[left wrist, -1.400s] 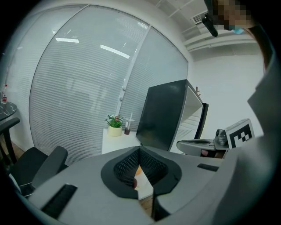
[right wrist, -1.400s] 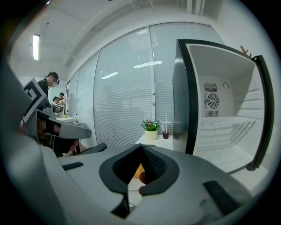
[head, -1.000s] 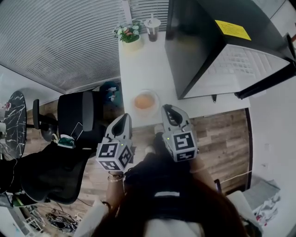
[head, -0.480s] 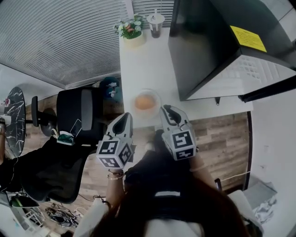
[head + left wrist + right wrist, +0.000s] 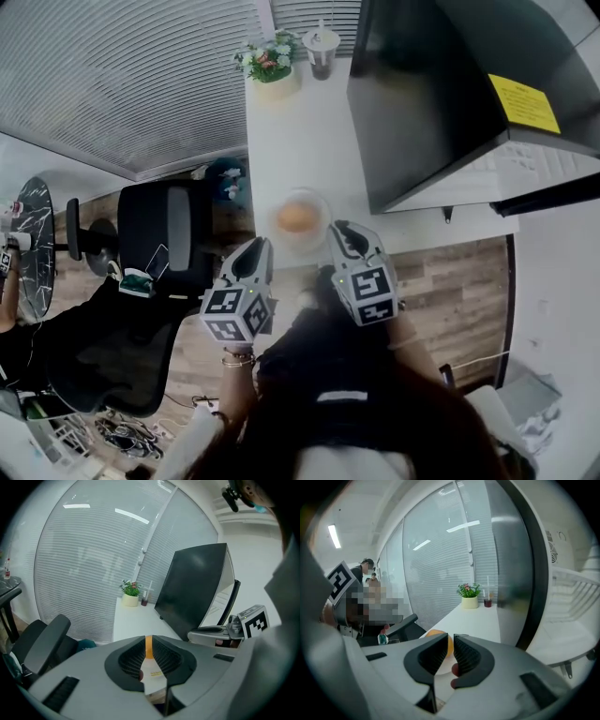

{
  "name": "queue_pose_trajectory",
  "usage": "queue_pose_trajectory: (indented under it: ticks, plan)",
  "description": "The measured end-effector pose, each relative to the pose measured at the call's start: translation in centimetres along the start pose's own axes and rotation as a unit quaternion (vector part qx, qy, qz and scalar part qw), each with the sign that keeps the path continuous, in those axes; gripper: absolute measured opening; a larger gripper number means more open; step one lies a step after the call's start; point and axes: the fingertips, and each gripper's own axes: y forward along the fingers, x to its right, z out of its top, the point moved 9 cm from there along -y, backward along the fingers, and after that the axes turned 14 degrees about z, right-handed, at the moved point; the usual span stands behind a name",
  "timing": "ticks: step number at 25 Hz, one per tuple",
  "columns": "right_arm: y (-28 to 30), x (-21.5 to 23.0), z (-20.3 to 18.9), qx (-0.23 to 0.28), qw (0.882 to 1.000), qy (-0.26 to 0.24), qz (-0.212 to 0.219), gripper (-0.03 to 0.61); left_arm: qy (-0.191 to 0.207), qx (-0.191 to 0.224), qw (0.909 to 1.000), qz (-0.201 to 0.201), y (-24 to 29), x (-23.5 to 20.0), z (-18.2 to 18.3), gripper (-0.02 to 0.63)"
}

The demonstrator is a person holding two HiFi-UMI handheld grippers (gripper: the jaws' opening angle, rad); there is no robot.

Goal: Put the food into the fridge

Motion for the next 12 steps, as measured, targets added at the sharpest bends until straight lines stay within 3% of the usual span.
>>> queue_pose_trajectory:
  ticks: [12]
  plan:
    - [1.7, 1.5, -1.1, -0.037, 0.999, 0.028, 0.012, 0.077, -0.004, -0.042, 0.9991, 0.008, 2.4, -1.0, -0.9, 0.072]
